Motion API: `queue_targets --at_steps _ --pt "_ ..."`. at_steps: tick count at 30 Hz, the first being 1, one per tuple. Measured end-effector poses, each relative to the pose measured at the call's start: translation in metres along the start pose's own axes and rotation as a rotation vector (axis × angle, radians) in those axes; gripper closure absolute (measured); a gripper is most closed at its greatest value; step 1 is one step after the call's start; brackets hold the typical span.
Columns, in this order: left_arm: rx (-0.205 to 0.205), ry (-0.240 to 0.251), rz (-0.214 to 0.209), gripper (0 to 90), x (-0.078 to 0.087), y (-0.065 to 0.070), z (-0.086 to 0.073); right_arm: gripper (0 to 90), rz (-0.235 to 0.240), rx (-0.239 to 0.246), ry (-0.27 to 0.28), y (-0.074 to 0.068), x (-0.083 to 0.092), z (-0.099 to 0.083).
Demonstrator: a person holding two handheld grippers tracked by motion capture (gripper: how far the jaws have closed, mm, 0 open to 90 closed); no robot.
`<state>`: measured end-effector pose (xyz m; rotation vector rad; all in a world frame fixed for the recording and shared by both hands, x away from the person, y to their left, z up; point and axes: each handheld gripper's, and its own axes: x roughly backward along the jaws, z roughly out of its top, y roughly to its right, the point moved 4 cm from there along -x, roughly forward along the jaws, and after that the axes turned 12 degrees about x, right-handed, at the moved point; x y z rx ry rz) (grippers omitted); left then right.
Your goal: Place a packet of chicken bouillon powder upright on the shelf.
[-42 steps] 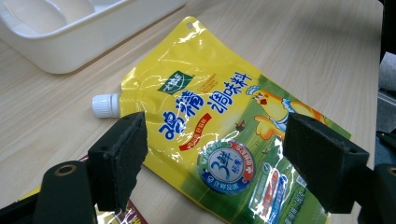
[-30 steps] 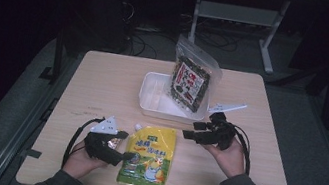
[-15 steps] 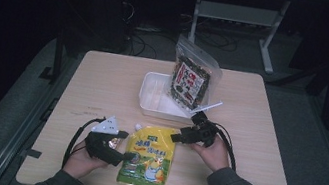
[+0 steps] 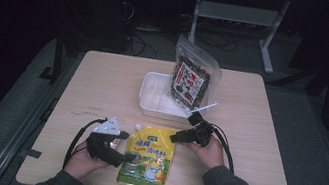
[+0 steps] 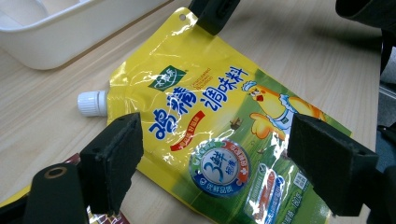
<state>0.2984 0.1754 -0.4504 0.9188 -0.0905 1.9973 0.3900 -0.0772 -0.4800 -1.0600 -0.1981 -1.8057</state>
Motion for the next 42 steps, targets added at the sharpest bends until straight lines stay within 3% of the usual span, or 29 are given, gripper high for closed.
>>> queue_targets --at_steps 4,5,11,16,29,42 --pt "0.004 -0.001 0.000 17.9 0.000 -0.001 -0.001 64.4 0.020 -0.007 0.005 0.002 -0.003 0.000" --pt "0.004 -0.001 -0.001 17.9 0.000 -0.002 -0.001 71.3 0.035 -0.012 0.009 0.002 -0.004 0.000" --pt "0.004 -0.012 0.000 17.9 -0.003 -0.002 -0.002 84.1 0.064 -0.009 0.015 0.002 -0.004 0.000" --pt "0.002 0.000 0.013 17.9 -0.002 -0.002 -0.002 88.5 0.076 -0.008 0.023 0.000 -0.002 0.001" --pt "0.021 0.003 0.015 17.8 0.000 -0.006 -0.003 89.6 0.087 0.026 0.061 -0.009 0.011 0.004" --pt "0.037 0.010 0.005 17.7 -0.001 -0.007 -0.003 89.6 0.103 0.039 0.145 -0.019 0.037 0.006"
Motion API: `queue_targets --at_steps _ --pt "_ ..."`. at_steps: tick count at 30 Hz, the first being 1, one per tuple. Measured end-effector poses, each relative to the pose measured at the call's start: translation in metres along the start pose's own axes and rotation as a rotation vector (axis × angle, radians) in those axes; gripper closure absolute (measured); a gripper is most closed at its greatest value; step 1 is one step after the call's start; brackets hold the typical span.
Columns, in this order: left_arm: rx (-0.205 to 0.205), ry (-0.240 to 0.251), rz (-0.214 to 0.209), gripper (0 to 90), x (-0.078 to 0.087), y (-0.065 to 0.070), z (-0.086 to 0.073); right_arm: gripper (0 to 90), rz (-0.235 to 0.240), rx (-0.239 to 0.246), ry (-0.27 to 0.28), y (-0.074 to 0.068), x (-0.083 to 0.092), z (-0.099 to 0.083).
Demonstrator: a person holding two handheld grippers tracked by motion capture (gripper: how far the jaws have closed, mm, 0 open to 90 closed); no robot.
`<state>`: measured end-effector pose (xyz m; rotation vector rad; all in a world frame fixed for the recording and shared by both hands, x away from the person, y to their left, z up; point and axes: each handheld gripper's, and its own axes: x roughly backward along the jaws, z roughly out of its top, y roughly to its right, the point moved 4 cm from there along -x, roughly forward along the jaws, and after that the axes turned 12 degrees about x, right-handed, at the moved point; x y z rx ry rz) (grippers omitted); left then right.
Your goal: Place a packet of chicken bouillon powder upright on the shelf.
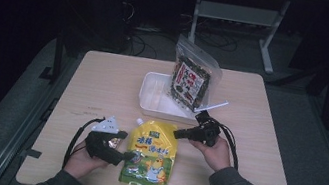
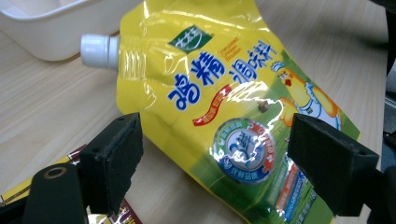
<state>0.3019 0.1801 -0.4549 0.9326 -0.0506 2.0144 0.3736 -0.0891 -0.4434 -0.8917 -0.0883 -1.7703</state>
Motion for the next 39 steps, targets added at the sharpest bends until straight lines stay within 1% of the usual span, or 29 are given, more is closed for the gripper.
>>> queue_targets --at_steps 5,8,11,12,14,16,18,21,23,24,25,26,27,29,30,31,32,34,35,36,37,39 --pt "0.011 -0.006 -0.005 17.1 -0.002 -0.001 -0.001 89.6 0.002 0.013 0.033 -0.007 0.012 0.002" --pt "0.023 -0.004 -0.011 17.1 -0.002 -0.002 -0.001 89.6 0.004 0.018 0.044 -0.009 0.015 0.003" --pt "0.033 -0.005 -0.026 17.1 -0.003 -0.002 -0.002 89.6 0.007 0.023 0.056 -0.012 0.019 0.003" --pt "0.040 -0.017 -0.037 17.1 -0.005 -0.002 -0.002 89.6 0.014 0.027 0.069 -0.014 0.022 0.004" --pt "0.042 -0.023 -0.040 17.1 -0.006 -0.002 -0.003 89.7 0.017 0.028 0.075 -0.015 0.023 0.005" --pt "0.053 -0.039 -0.060 18.0 -0.008 -0.001 -0.003 89.7 0.021 0.032 0.088 -0.018 0.026 0.005" --pt "0.053 -0.054 -0.074 20.0 -0.009 0.000 -0.004 89.6 0.027 0.039 0.101 -0.021 0.029 0.006" --pt "0.065 -0.072 -0.122 22.7 -0.012 0.003 -0.004 89.6 0.033 0.040 0.109 -0.023 0.030 0.007" --pt "0.064 -0.082 -0.151 27.7 -0.013 0.004 -0.005 89.6 0.039 0.046 0.119 -0.025 0.031 0.007" --pt "0.064 -0.082 -0.160 32.2 -0.013 0.004 -0.005 89.6 0.048 0.050 0.135 -0.028 0.033 0.008" --pt "0.065 -0.080 -0.167 32.2 -0.013 0.005 -0.005 89.6 0.048 0.050 0.135 -0.028 0.033 0.008" --pt "0.066 -0.077 -0.187 35.5 -0.013 0.005 -0.005 89.6 0.051 0.052 0.142 -0.030 0.034 0.009" --pt "0.077 -0.068 -0.208 43.5 -0.012 0.005 -0.004 89.6 0.048 0.062 0.142 -0.033 0.035 0.011" --pt "0.083 -0.066 -0.216 45.2 -0.011 0.005 -0.004 89.7 0.047 0.066 0.144 -0.034 0.035 0.011" --pt "0.095 -0.061 -0.233 48.1 -0.010 0.004 -0.004 89.7 0.047 0.071 0.145 -0.035 0.037 0.012" --pt "0.112 -0.047 -0.252 52.4 -0.008 0.002 -0.003 89.7 0.048 0.071 0.150 -0.036 0.038 0.012" --pt "0.119 -0.041 -0.263 58.7 -0.007 0.001 -0.003 89.7 0.054 0.072 0.157 -0.037 0.040 0.012" --pt "0.128 -0.029 -0.280 63.7 -0.004 -0.001 -0.002 89.7 0.057 0.073 0.159 -0.038 0.042 0.013" --pt "0.135 -0.020 -0.298 65.9 -0.003 -0.001 -0.002 89.7 0.058 0.077 0.158 -0.039 0.042 0.013" --pt "0.135 -0.020 -0.298 68.1 -0.003 -0.001 -0.002 89.7 0.058 0.077 0.158 -0.039 0.042 0.013" --pt "0.136 -0.013 -0.313 70.6 -0.002 -0.001 -0.002 89.7 0.062 0.079 0.155 -0.040 0.044 0.013" --pt "0.135 -0.010 -0.321 73.4 -0.002 0.000 -0.002 89.7 0.062 0.082 0.153 -0.040 0.045 0.013"
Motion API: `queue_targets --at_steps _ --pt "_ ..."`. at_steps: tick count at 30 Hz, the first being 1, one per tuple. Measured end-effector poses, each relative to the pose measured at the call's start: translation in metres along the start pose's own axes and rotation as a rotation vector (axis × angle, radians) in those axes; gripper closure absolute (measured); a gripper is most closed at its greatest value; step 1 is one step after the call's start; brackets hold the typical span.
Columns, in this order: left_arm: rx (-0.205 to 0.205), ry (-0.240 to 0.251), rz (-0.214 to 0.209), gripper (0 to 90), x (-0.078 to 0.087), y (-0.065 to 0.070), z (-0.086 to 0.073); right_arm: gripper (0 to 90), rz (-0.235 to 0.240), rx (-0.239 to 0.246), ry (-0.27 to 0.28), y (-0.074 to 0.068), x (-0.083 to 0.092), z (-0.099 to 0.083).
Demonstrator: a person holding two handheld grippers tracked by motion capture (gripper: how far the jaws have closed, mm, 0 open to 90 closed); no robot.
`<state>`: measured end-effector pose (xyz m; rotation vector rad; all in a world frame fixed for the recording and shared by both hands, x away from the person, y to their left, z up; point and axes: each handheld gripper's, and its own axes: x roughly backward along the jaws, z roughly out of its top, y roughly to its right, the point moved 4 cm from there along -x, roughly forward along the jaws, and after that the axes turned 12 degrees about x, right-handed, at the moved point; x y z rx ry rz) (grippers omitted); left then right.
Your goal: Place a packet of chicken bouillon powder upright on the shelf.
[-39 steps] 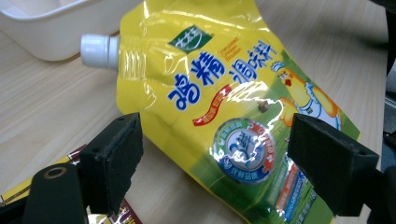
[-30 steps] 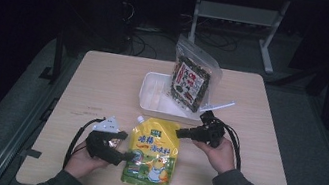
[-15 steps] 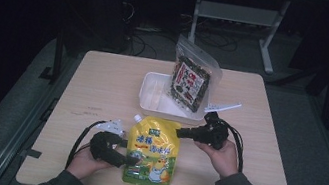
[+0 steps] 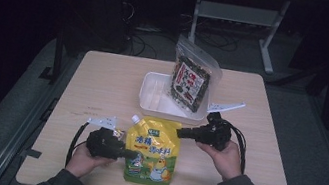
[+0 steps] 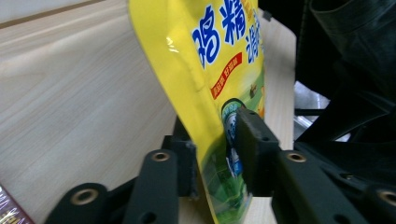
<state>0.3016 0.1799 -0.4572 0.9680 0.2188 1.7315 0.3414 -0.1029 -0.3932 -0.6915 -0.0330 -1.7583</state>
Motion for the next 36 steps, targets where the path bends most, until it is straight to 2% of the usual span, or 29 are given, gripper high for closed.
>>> queue_targets --at_steps 2,5,6,8,10,11,13,19,23,25,27,28,36 --pt "-0.005 0.004 -0.008 74.2 0.000 0.001 0.000 89.6 0.006 0.010 -0.005 -0.001 0.002 0.001" --pt "-0.017 0.009 -0.012 76.9 0.001 0.003 0.001 87.8 0.007 0.029 -0.041 -0.002 0.004 0.005" --pt "-0.021 0.008 -0.015 77.7 0.001 0.004 0.001 85.9 0.009 0.040 -0.058 -0.003 0.005 0.007" --pt "-0.030 0.015 -0.022 79.1 0.002 0.006 0.002 80.9 -0.017 0.077 -0.102 -0.006 0.007 0.013" --pt "-0.046 0.013 -0.026 80.0 0.002 0.008 0.003 75.7 -0.004 0.088 -0.123 -0.009 0.008 0.020" --pt "-0.054 0.012 -0.029 80.3 0.003 0.009 0.003 73.5 -0.012 0.101 -0.135 -0.009 0.009 0.024" --pt "-0.062 0.012 -0.038 82.4 0.003 0.011 0.004 69.1 0.006 0.115 -0.165 -0.010 0.008 0.032" --pt "-0.085 0.010 -0.043 83.6 0.004 0.016 0.007 64.9 0.047 0.148 -0.222 -0.016 0.003 0.056" --pt "-0.094 0.006 -0.047 83.6 0.003 0.018 0.008 68.7 0.085 0.202 -0.250 -0.024 -0.001 0.070" --pt "-0.100 0.005 -0.049 83.8 0.004 0.019 0.008 71.0 0.104 0.232 -0.300 -0.030 -0.007 0.077" --pt "-0.108 0.003 -0.050 83.8 0.004 0.021 0.009 71.2 0.111 0.234 -0.316 -0.031 -0.009 0.078" --pt "-0.112 0.001 -0.050 83.9 0.003 0.022 0.009 73.1 0.115 0.242 -0.348 -0.032 -0.014 0.080" --pt "-0.129 -0.005 -0.045 84.0 0.003 0.025 0.010 77.8 0.149 0.255 -0.423 -0.031 -0.025 0.079"
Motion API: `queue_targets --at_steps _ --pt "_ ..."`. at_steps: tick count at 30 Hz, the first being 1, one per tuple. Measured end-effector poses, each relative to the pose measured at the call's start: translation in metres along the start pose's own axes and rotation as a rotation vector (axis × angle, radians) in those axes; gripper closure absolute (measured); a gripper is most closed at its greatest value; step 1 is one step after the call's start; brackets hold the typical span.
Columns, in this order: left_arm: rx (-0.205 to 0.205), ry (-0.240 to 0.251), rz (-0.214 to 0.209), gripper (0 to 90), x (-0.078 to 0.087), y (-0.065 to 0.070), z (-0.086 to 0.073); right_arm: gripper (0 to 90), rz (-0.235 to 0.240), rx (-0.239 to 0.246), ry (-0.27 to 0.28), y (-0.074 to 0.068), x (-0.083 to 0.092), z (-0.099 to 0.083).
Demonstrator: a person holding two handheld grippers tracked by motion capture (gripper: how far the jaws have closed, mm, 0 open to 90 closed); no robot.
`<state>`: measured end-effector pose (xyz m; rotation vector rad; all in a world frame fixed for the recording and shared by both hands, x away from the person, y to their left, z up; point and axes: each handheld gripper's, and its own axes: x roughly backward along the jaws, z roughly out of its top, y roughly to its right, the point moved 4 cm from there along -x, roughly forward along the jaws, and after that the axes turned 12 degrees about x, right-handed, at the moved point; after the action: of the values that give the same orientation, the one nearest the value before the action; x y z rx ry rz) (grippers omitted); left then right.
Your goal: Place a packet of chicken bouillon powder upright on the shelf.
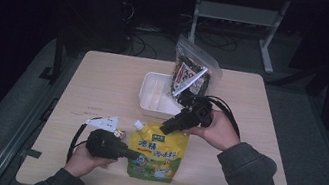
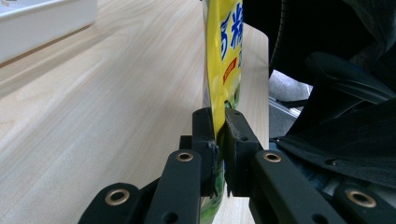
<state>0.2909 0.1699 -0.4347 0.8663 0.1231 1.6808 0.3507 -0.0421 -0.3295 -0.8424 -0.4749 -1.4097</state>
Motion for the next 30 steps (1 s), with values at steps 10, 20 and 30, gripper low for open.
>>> queue_targets --at_steps 10,20,30 --pt "-0.002 0.004 0.018 83.0 0.000 0.001 0.001 85.4 0.040 0.011 -0.026 -0.004 -0.005 0.001" --pt "0.002 0.014 0.080 59.8 0.005 -0.002 0.002 89.3 0.075 -0.022 -0.038 -0.011 -0.007 0.001" --pt "0.016 0.062 0.178 43.4 0.026 -0.009 0.002 89.5 0.079 -0.081 0.078 -0.010 0.005 0.001"
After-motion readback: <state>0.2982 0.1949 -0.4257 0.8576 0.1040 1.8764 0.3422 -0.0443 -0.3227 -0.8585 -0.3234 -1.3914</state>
